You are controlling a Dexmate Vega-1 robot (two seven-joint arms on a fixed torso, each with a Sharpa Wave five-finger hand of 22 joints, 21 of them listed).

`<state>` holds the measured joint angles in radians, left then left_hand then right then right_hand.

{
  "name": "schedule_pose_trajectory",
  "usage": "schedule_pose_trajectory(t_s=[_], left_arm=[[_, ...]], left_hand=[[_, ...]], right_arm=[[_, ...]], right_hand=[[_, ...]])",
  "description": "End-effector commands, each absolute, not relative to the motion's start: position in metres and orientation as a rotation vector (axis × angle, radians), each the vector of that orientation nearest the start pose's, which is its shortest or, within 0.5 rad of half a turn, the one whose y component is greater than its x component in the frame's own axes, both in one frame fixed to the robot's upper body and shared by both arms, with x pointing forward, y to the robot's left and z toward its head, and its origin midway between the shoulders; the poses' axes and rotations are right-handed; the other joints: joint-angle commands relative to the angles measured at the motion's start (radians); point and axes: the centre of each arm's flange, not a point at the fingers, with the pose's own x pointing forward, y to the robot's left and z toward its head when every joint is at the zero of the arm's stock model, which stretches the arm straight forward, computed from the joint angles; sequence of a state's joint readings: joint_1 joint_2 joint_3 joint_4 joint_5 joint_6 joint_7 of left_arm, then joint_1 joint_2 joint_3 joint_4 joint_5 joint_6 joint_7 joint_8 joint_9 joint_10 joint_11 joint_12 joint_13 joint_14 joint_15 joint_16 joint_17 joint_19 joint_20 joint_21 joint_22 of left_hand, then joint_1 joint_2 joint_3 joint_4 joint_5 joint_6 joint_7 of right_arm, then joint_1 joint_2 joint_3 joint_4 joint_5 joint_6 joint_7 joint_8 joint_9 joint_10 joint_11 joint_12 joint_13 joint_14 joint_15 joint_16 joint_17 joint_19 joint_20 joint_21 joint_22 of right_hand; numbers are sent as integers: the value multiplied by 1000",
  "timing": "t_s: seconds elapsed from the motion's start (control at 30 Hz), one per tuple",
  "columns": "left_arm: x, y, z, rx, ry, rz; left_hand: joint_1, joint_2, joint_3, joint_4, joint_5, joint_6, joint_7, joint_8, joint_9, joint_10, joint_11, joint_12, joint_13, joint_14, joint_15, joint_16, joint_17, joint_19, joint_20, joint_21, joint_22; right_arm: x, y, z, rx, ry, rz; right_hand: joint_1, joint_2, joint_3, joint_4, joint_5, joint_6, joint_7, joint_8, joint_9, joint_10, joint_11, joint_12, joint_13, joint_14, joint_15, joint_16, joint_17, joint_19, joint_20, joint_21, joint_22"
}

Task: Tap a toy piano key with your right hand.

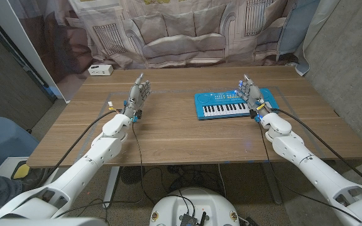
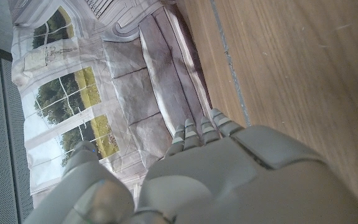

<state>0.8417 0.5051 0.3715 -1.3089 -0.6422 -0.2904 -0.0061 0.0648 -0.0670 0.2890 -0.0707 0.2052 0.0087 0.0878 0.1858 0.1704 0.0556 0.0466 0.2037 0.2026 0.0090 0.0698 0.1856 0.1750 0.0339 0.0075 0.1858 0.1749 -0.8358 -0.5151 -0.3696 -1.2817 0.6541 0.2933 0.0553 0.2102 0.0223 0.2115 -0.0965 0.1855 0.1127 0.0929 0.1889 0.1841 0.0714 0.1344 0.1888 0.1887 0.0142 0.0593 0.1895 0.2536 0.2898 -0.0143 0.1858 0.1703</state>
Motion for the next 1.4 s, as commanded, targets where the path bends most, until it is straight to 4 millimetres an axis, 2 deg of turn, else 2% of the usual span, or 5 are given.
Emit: schedule_pose_trajectory(t_s=[0.03,0.27,0.7,0.9,1.4], left_arm=[[646,288,-28,-41,-601,-188],[640,292,-28,16,-615,-170],[637,293,-30,-45,-655,-194],[641,284,-34,-58,-657,-187],[644,265,-30,-75,-681,-213]], left_hand=[[4,-3,8,-1,4,7,6,8,5,7,5,6,2,10,8,6,5,6,2,6,3],[21,15,13,-10,-3,94,9,26,5,94,4,33,-6,89,9,22,4,56,16,24,3],[33,25,17,-17,-6,141,13,29,5,139,7,42,-8,130,9,25,4,98,19,32,2],[36,28,18,-19,-7,150,13,28,6,149,6,44,-9,139,3,25,4,103,22,32,2],[43,32,20,-24,-9,165,13,27,6,163,2,45,-9,153,3,23,4,113,21,31,2]], right_arm=[[651,-298,-33,32,-601,226],[641,-297,-35,29,-625,220],[629,-301,-33,20,-668,216],[625,-305,-31,6,-682,220],[618,-314,-20,-28,-731,271]], right_hand=[[11,0,8,-3,5,3,1,6,2,-1,7,5,5,-6,7,5,4,5,3,6,4],[13,2,8,-4,5,6,-2,7,2,3,9,7,5,-5,7,6,1,4,4,6,4],[14,2,7,-7,3,17,-1,11,3,18,8,14,5,7,6,12,-3,13,4,10,4],[8,-2,1,-7,1,45,13,18,3,36,20,19,5,21,17,17,-7,-4,23,5,4],[3,-5,-6,-10,1,100,4,29,2,52,17,21,5,-13,-4,6,-16,-56,-2,-5,5]])
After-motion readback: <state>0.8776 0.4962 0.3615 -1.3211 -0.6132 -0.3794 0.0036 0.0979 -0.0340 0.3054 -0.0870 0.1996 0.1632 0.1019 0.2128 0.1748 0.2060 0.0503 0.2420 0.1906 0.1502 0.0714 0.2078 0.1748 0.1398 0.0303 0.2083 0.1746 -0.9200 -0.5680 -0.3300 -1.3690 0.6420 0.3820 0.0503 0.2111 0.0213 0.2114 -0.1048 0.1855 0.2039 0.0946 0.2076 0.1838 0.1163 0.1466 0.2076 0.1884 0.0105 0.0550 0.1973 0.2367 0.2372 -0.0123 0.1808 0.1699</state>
